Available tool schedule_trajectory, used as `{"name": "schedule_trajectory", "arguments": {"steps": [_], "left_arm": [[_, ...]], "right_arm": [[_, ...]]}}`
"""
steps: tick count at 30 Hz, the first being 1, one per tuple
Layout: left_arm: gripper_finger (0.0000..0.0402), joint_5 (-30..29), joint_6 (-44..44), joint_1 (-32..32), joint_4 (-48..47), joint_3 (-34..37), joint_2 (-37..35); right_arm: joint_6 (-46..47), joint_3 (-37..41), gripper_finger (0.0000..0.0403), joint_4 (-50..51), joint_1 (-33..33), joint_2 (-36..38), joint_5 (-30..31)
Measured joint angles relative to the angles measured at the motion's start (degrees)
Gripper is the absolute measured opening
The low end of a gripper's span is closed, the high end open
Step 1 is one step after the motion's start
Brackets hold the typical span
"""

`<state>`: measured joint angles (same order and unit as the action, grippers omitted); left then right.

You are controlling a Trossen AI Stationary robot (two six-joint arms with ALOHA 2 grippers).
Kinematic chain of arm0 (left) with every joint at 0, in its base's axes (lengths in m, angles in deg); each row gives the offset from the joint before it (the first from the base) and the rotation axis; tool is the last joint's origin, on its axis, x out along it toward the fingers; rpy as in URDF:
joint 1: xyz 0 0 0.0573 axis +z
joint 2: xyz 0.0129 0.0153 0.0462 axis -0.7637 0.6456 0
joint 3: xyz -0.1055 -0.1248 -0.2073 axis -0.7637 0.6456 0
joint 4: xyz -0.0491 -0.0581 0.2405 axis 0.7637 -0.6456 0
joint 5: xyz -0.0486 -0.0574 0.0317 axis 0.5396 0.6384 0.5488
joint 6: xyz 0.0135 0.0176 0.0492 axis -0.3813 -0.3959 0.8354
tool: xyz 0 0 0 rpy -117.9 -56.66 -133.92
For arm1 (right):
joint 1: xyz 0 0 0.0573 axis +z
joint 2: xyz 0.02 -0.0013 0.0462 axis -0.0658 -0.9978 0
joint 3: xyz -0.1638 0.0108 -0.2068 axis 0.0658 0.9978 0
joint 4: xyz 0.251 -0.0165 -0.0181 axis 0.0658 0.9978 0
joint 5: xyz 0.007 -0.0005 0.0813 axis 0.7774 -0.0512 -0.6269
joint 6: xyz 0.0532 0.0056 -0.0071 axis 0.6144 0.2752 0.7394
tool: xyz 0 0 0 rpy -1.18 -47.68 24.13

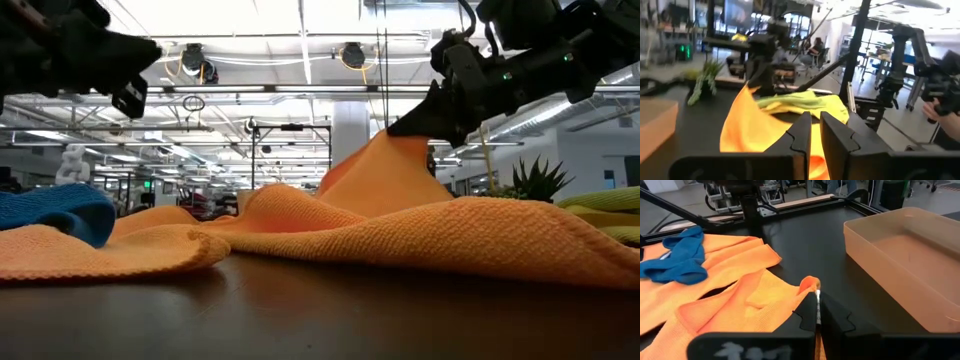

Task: Fold microfiber towels
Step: Fold the right orange towel

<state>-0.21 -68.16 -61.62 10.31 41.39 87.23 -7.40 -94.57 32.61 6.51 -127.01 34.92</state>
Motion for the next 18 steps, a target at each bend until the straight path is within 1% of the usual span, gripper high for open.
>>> {"name": "schedule_trajectory", "arguments": {"steps": [3, 5, 11, 13, 18], "left_arm": [[0.0042, -4.86, 2.96, -3.68, 0.86, -1.73, 3.78], [0.0042, -8.62, 3.30, -5.50, 0.04, -3.51, 6.89], [0.0042, -18.64, 3.50, -8.21, -7.23, -13.14, 18.40], [0.0042, -20.22, 3.90, -8.20, -8.97, -16.58, 22.35], [0.0045, -20.36, 7.76, -8.14, -9.64, -23.16, 31.51]], "right_arm": [[0.02, 0.00, 0.0000, 0.02, 0.00, 0.00, 0.02], [0.02, 0.00, 0.0000, 0.02, 0.00, 0.00, 0.02], [0.02, 0.00, 0.0000, 0.02, 0.00, 0.00, 0.06], [0.10, 0.00, 0.0000, 0.00, 0.00, 0.00, 0.07], [0.20, 0.00, 0.0000, 0.02, 0.00, 0.00, -0.04]]}}
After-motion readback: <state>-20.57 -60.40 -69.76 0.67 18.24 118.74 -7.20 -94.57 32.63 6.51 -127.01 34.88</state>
